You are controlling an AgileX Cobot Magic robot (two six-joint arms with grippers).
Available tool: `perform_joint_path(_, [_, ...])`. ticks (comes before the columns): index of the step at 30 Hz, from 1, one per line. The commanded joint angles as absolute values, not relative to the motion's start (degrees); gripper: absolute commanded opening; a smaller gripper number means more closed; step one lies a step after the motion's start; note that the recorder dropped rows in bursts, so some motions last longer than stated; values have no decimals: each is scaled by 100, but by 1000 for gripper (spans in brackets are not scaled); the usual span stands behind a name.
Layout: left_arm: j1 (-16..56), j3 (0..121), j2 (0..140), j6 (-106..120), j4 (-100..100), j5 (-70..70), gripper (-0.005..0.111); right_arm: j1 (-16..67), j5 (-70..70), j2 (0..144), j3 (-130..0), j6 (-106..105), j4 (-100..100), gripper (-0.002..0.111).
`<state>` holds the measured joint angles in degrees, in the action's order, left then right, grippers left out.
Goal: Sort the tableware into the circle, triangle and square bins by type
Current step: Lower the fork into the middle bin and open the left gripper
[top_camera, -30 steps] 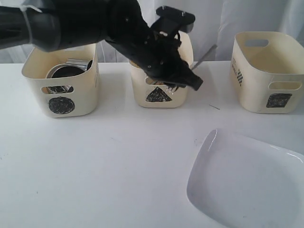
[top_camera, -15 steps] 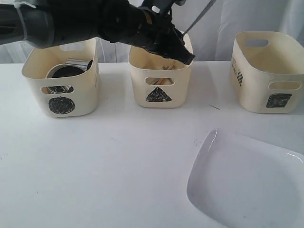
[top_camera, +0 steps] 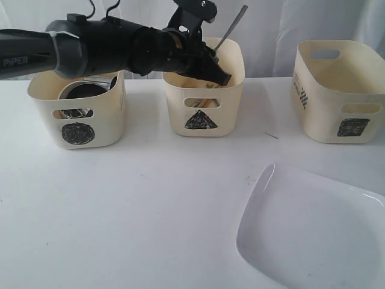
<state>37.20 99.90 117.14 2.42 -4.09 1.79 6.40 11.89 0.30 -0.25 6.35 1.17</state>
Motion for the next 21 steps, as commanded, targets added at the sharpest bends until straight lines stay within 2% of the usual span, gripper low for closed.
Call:
perform_joint_path(1, [3651, 10271, 11940, 126, -391, 230, 0, 627, 1168, 0, 0, 628, 81, 0])
perform_joint_path(21, [3537, 10604, 12222, 129, -391, -49, 0, 627, 1168, 0, 0, 628, 81, 0])
